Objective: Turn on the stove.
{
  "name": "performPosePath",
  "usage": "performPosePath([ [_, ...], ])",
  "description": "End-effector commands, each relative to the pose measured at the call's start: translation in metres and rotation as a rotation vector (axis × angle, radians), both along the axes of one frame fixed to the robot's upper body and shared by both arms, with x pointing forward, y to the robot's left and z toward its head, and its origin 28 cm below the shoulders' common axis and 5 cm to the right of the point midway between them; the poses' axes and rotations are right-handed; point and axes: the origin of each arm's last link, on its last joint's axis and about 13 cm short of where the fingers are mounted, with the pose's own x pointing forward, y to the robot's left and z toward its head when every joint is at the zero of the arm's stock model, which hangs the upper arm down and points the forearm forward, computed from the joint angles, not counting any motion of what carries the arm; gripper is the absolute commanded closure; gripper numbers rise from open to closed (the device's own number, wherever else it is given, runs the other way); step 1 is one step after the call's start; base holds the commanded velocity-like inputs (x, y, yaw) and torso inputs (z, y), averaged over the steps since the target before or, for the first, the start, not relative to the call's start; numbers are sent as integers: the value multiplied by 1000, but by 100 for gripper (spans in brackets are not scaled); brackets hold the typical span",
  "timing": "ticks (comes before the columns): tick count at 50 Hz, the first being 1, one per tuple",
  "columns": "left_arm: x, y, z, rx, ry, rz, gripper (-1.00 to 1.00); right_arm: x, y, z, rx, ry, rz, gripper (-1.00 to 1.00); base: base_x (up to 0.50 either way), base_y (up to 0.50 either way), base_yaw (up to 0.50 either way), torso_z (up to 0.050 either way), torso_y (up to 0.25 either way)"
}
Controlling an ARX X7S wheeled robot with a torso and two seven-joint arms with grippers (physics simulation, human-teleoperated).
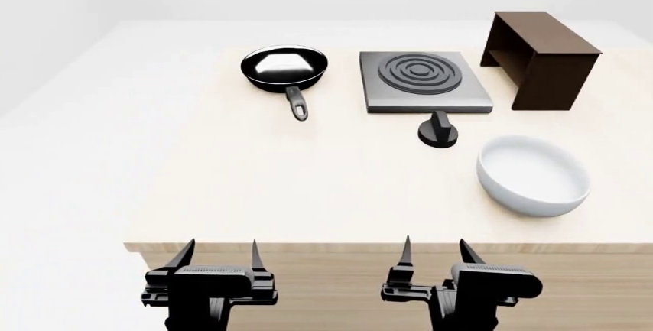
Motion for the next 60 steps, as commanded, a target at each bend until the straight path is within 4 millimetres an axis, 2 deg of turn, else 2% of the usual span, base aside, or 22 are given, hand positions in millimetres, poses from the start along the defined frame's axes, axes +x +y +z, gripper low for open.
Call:
performPosePath([
  [1,0,0,1,-20,-9,-7,-100,0,1,0,-9,-9,9,-100,0,0,0,0,0],
  [11,0,0,1,-20,-9,-7,-100,-1,1,-1,3,-7,36,-100,32,0,0,0,0],
  [50,0,0,1,-20,-9,-7,-100,-1,1,-1,6,-11,21,-100,499,0,0,0,0],
  [60,0,0,1,-20,-9,-7,-100,-1,2,0,0,-28,21,-100,0,0,0,0,0],
])
